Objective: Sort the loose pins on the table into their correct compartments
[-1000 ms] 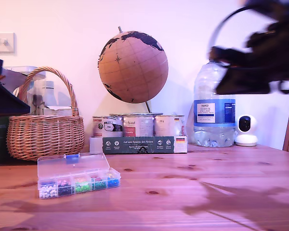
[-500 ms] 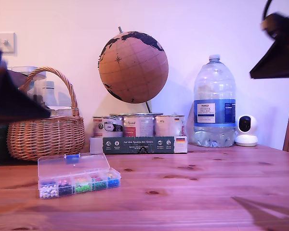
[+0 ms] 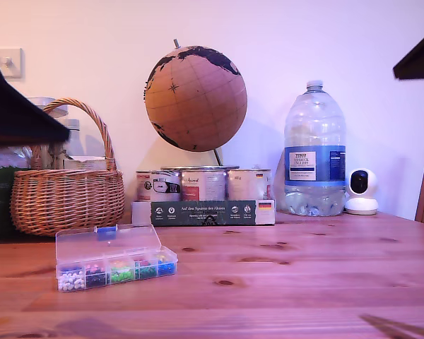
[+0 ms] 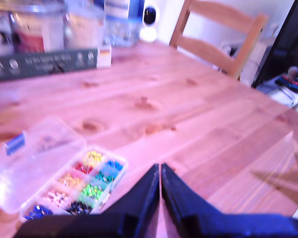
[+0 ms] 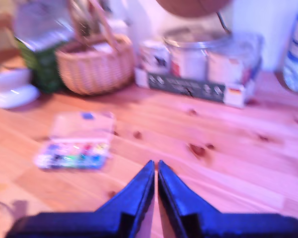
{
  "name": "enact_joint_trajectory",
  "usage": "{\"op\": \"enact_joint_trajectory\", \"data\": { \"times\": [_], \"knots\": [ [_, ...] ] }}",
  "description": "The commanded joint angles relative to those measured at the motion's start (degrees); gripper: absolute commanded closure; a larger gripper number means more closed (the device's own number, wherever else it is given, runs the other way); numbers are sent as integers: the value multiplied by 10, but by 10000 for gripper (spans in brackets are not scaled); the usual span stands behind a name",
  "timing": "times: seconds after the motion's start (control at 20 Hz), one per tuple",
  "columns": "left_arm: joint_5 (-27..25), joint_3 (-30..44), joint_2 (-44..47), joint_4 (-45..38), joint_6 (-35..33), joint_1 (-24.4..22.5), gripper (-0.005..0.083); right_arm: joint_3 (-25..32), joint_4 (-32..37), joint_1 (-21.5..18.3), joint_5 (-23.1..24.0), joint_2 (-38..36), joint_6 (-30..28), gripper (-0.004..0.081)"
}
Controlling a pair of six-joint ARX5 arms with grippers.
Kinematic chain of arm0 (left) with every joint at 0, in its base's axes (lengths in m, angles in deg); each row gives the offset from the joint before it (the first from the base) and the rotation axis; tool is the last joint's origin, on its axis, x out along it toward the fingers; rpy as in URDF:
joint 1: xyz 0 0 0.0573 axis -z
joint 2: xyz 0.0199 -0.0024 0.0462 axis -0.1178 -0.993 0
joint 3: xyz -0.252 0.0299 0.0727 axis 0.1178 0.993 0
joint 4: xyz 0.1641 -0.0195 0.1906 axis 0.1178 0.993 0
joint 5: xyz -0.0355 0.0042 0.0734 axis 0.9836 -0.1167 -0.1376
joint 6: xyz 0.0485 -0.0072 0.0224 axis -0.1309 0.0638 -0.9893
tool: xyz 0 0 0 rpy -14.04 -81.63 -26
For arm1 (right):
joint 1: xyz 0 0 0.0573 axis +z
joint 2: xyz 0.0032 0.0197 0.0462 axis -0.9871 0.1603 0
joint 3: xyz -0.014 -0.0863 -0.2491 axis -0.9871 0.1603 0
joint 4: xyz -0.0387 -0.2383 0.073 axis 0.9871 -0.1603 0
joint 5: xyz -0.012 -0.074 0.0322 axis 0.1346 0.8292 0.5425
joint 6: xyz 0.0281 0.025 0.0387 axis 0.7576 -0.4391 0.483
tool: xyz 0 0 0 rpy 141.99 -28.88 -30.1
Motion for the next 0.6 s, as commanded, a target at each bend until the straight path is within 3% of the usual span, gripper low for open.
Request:
{"op": "enact_joint_trajectory", "data": {
  "times": [0.0, 0.55],
  "knots": [
    [0, 5, 21, 7, 2, 1, 797, 4, -6, 3, 1, -2, 0, 782],
    [0, 5, 51, 101, 2, 1, 797, 4, -134, 3, 2, -2, -1, 782]
  ]
}}
